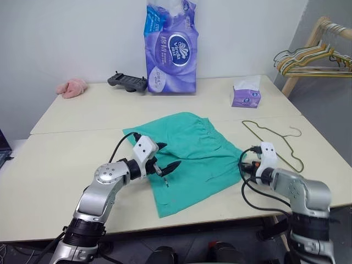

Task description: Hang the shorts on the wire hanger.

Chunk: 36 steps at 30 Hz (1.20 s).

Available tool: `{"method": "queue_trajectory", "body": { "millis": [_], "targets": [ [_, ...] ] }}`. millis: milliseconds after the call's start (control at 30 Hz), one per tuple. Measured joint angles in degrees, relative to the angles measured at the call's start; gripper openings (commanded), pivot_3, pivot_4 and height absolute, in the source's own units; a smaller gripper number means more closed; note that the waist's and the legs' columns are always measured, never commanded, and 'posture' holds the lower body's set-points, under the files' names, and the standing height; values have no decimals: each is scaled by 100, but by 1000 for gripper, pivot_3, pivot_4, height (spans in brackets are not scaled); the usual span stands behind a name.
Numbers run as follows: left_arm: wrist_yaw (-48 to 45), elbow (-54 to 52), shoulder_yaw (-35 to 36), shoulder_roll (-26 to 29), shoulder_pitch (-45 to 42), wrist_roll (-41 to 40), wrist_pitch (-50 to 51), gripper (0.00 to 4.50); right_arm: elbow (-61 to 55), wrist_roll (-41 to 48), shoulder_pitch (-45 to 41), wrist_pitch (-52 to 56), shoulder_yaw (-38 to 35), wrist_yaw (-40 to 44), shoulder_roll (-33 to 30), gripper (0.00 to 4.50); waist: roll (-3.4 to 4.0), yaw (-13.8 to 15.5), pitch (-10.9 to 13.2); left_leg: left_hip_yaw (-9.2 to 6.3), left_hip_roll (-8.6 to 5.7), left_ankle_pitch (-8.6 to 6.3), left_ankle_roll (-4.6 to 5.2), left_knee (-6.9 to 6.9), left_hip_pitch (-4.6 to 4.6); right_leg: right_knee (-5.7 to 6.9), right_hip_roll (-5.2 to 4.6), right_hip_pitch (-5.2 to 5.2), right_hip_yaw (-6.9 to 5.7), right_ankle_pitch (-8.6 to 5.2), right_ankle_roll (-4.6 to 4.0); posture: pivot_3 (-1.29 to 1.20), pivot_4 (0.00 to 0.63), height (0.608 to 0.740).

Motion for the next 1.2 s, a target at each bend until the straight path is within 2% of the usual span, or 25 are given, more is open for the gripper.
{"method": "queue_trajectory", "body": {
  "millis": [100, 200, 333, 433, 700, 800, 900, 1000, 1100, 1200],
  "targets": [
    [-238, -22, -97, 111, 48, -71, 31, 4500, -913, 172, 259, 956, -173, -157, 392, 53, 3, -18, 2, -1, 2, 0, 0, -1, 1, -1, 4, -1, -2, 0, 0, 5, 49, 740],
    [-347, -21, -105, 161, 55, -98, 34, 4500, -1302, 407, 478, 1179, -178, -286, 580, 53, 5, -43, 3, 0, 0, 0, 0, 0, 2, -4, 4, 2, -1, -1, 1, 1, 50, 740],
    [-341, -11, -105, 168, 51, -98, 22, 4500, -1314, 457, 377, 1178, -164, -377, 465, 53, 7, -46, 5, -2, 0, 0, 0, 0, 8, -9, 5, 12, -6, -1, 1, 5, 50, 740],
    [-327, -10, -105, 161, 51, -97, 19, 4500, -1271, 475, 317, 1178, -134, -274, 123, 652, 9, -46, 7, -5, 0, 0, 0, 0, 8, -14, 5, 17, -10, -1, 2, 13, 50, 740],
    [-238, -11, -101, 162, 111, -97, 10, 4500, -1165, 692, 313, 1179, -150, -6, -492, 3293, 13, -47, 12, -21, 9, -2, 3, -2, 11, -54, 13, 43, -28, -1, 2, 28, 54, 740],
    [-210, -12, -101, 157, 137, -98, 9, 4500, -1187, 1048, 359, 1179, -148, 189, -680, 4299, 16, -44, 15, -22, 8, -3, 5, -1, 11, -61, 12, 49, -28, -1, 2, 29, 57, 740],
    [-172, -12, -83, 155, 167, -97, 8, 4500, -1302, 1578, 508, 1178, -151, 673, -1299, 4299, 20, -25, 24, -22, 5, -9, 16, 2, 12, -71, 10, 57, -31, -2, 4, 28, 59, 740],
    [-71, -7, -2, 141, 187, -98, 7, 4500, -1413, 1825, 693, 905, -1, 1325, -2433, 4299, 24, -10, 42, -19, 6, -15, 27, 5, 14, -85, 10, 68, -32, -18, 36, 24, 62, 740],
    [157, 1, 179, 84, 190, -131, 44, 4500, -1386, 1695, 709, -411, 490, 2186, -3463, 4299, 21, -17, 58, -19, 11, -16, 28, 3, 17, -88, 12, 71, -36, -20, 41, 23, 61, 740],
    [243, -29, 325, 95, 253, -164, 86, 4500, -1189, 1255, 350, -1996, 899, 2637, -3571, 4299, 7, -61, 65, -23, 20, -16, 26, 0, 18, -88, 20, 71, -38, -21, 43, 26, 63, 740]
  ]
}}
